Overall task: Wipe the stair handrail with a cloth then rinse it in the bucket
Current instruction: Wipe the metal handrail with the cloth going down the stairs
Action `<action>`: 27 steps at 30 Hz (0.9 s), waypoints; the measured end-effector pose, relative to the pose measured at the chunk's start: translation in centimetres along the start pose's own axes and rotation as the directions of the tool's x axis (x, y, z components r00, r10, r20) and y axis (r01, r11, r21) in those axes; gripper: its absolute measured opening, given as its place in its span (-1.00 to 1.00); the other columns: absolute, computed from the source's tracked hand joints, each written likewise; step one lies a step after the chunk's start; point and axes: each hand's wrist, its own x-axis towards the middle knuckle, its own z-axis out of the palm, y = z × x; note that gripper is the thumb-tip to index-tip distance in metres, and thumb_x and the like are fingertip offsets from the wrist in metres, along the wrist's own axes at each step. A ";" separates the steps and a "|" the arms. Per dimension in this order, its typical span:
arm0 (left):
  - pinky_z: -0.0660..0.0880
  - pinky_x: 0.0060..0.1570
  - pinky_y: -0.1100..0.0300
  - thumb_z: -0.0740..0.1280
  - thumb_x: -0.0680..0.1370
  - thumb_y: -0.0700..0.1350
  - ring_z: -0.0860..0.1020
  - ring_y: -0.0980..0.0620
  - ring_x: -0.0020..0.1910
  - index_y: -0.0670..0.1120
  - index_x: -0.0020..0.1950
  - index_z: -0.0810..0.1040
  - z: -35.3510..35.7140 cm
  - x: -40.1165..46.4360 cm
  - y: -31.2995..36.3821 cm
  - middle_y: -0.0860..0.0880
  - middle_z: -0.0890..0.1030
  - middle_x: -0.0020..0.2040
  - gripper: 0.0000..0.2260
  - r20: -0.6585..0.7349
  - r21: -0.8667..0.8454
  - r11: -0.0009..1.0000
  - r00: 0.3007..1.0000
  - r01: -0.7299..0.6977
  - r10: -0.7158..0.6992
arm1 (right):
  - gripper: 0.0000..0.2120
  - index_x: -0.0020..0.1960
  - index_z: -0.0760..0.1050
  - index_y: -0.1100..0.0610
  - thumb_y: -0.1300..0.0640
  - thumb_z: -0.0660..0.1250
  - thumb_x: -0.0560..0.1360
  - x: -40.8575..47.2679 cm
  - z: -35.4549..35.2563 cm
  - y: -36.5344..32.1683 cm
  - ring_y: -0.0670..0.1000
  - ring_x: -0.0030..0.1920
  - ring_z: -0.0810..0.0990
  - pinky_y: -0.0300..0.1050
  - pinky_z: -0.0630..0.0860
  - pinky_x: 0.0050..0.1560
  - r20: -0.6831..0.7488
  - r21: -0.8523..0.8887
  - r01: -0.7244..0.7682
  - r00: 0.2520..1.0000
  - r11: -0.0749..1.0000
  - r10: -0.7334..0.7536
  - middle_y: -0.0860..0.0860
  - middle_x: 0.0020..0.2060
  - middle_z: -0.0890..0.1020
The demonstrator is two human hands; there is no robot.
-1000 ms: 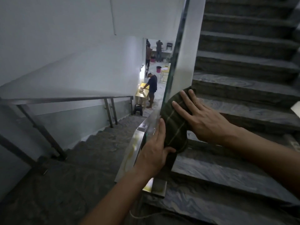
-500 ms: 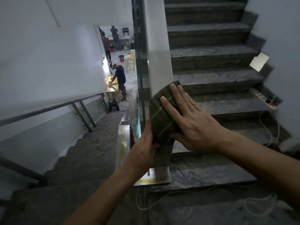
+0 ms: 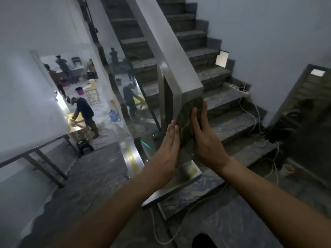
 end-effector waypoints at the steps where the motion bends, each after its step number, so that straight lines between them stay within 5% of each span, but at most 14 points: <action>1: 0.20 0.47 0.11 0.20 0.46 -0.46 -0.37 0.07 0.47 -0.10 0.44 -0.47 0.1 -0.8 -0.2 0.05 -0.54 0.40 -0.09 0.069 0.028 1.000 0.997 0.014 -0.016 | -0.47 0.50 -0.11 0.28 0.05 -0.11 0.61 -1.1 0.9 -0.3 0.33 0.39 0.29 -0.16 0.43 0.16 0.025 -0.001 -0.042 0.999 0.999 0.042 0.37 0.47 -0.20; 4: -0.08 0.54 0.00 0.16 0.52 -0.42 -0.38 0.01 0.48 -0.15 0.49 -0.38 0.7 -2.7 -0.4 -0.04 -0.46 0.46 -0.20 0.238 0.088 0.993 0.967 0.076 -0.095 | -0.40 0.51 -0.22 0.12 0.20 -0.05 0.53 -4.1 2.7 -1.3 0.31 0.43 0.22 0.13 0.55 0.00 0.129 -0.001 -0.145 0.981 0.989 0.144 0.21 0.49 -0.33; 8: -0.15 0.52 -0.03 0.20 0.55 -0.35 -0.31 -0.15 0.52 -0.25 0.50 -0.33 2.4 -3.4 -0.5 -0.19 -0.33 0.54 -0.24 0.385 0.208 0.969 0.900 0.133 -0.206 | -0.27 0.50 -0.26 0.10 0.32 0.09 0.50 -6.2 3.6 -2.1 0.30 0.44 0.19 0.14 0.53 0.08 0.282 -0.148 -0.290 0.904 0.945 0.322 0.19 0.48 -0.35; 11: -0.13 0.51 -0.07 0.19 0.56 -0.31 -0.24 -0.21 0.53 -0.29 0.49 -0.30 3.9 -3.9 -0.4 -0.26 -0.26 0.54 -0.27 0.440 0.289 0.949 0.862 0.129 -0.251 | -0.32 0.52 -0.21 0.15 0.29 0.07 0.51 -7.5 4.1 -1.9 0.24 0.51 -0.18 0.17 0.19 0.43 0.469 -0.288 -0.301 0.783 0.909 0.408 0.24 0.49 -0.27; 15: -0.13 0.51 -0.14 0.14 0.59 -0.27 -0.18 -0.27 0.53 -0.35 0.49 -0.24 5.7 -5.0 -0.3 -0.33 -0.17 0.54 -0.34 0.464 0.347 0.935 0.852 0.076 -0.242 | -0.25 0.52 -0.20 0.14 0.08 0.16 0.48 -8.5 5.5 -1.9 0.19 0.51 -0.23 0.19 -0.15 0.48 0.636 -0.440 -0.291 0.567 0.850 0.523 0.21 0.52 -0.21; 20: -0.17 0.51 -0.14 0.13 0.62 -0.14 -0.22 -0.27 0.53 -0.32 0.50 -0.26 6.2 -6.9 -2.2 -0.32 -0.22 0.54 -0.33 0.472 0.398 0.916 0.844 0.055 -0.255 | -0.07 0.51 -0.25 0.12 -0.19 0.18 0.36 -9.2 6.8 -2.4 0.16 0.50 -0.30 0.13 -0.21 0.49 0.592 -0.421 -0.354 0.591 0.835 0.549 0.19 0.51 -0.25; 23: -0.22 0.50 -0.14 0.16 0.60 -0.10 -0.29 -0.26 0.51 -0.31 0.50 -0.28 5.5 -8.1 -4.0 -0.32 -0.28 0.52 -0.29 0.498 0.422 0.906 0.827 0.033 -0.262 | -0.08 0.51 -0.25 0.09 -0.17 0.20 0.37 -9.4 6.9 -3.3 0.16 0.50 -0.29 0.10 -0.25 0.49 0.598 -0.425 -0.313 0.607 0.849 0.523 0.19 0.51 -0.24; 27: -0.29 0.49 -0.13 0.06 0.59 0.19 -0.35 -0.16 0.51 -0.24 0.52 -0.26 4.6 -9.1 -6.3 -0.24 -0.31 0.53 -0.23 0.482 0.391 0.906 0.803 0.160 -0.350 | -0.18 0.52 -0.24 0.10 -0.09 0.16 0.45 -9.6 6.8 -5.3 0.13 0.51 -0.25 0.03 -0.25 0.49 0.658 -0.365 -0.237 0.619 0.900 0.429 0.17 0.52 -0.21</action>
